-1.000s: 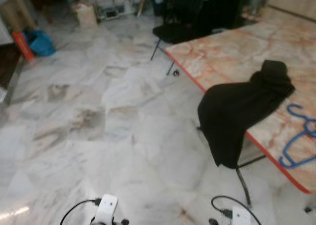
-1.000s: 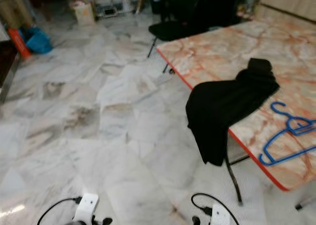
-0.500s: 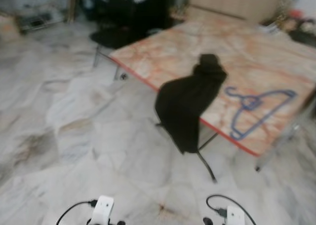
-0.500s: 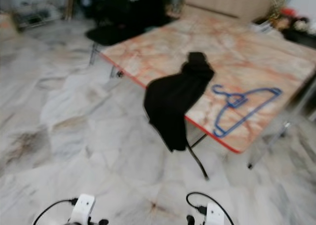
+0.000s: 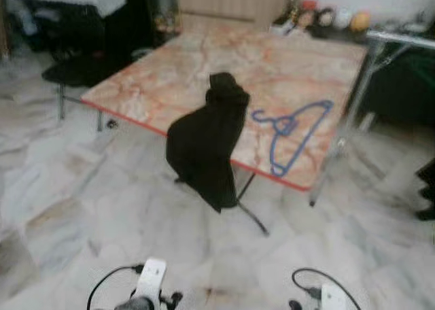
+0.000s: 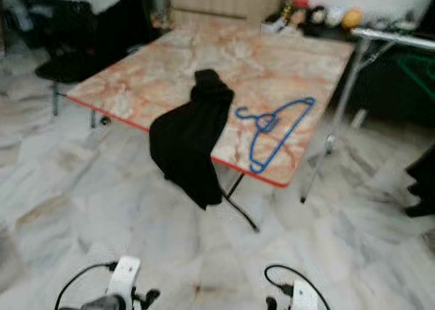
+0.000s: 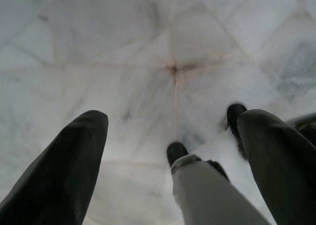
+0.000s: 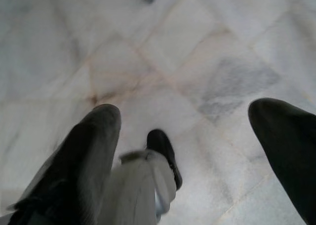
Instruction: Hang hanger
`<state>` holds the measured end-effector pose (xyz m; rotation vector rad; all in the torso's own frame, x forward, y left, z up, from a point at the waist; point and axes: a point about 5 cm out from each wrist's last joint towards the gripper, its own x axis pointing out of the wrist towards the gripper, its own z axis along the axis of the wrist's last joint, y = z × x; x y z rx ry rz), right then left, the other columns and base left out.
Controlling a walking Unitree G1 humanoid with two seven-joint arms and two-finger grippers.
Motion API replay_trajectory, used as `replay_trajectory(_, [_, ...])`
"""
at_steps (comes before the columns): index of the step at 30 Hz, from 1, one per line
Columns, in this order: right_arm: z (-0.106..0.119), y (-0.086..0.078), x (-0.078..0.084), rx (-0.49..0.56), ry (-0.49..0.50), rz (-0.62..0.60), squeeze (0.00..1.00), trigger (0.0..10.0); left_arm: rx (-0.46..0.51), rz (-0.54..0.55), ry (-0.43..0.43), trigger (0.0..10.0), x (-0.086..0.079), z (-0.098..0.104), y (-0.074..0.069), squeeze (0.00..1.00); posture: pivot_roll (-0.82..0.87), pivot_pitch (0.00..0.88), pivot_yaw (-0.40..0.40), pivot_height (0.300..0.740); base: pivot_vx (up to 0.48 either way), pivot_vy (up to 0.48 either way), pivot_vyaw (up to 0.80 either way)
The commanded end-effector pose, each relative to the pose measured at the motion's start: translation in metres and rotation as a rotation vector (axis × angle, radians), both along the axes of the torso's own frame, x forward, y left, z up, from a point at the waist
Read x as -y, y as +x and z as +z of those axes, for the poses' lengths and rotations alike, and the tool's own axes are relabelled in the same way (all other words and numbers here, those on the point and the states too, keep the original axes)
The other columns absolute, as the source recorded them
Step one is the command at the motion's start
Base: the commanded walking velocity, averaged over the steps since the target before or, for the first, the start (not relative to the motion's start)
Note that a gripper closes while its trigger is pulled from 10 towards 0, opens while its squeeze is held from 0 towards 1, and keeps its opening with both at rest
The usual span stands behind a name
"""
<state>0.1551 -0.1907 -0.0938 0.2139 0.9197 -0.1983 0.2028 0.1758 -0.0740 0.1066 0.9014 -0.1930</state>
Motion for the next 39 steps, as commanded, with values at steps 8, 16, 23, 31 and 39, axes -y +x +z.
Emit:
replay_trajectory(8, [-0.002,-0.0047,0.0001,-0.015,0.003,-0.013,0.0,10.0,-0.028,0.003,-0.001,10.0,0.0001,-0.0027,-0.0042,0.0,-0.03,0.0,0.051,0.74,0.0,0.0,-0.77])
replay_trajectory(16, [-0.0022,-0.0054,0.0005,-0.017,0.003,-0.013,0.0,10.0,-0.033,-0.001,0.004,10.0,-0.0006,-0.003,-0.0049,0.0,-0.03,0.0,0.052,0.74,0.0,0.0,-0.77])
replay_trajectory(23, [-0.0019,-0.0055,0.0011,-0.011,-0.004,-0.013,0.0,10.0,-0.034,-0.005,0.004,10.0,-0.0014,-0.0035,-0.006,0.0,-0.03,0.0,0.051,0.74,0.0,0.0,-0.61])
replay_trajectory(31, [-0.0021,-0.0065,0.0011,-0.006,-0.007,-0.022,0.0,10.0,-0.037,-0.009,0.004,10.0,-0.0008,-0.0044,-0.0078,0.0,-0.03,0.0,0.052,0.74,0.0,0.0,0.0])
replay_trajectory(39, [-0.002,-0.0063,0.0005,-0.002,-0.005,-0.022,0.0,10.0,-0.032,-0.028,0.009,10.0,0.0,-0.0036,-0.0063,0.0,-0.03,0.0,0.052,0.74,0.0,-0.035,0.0])
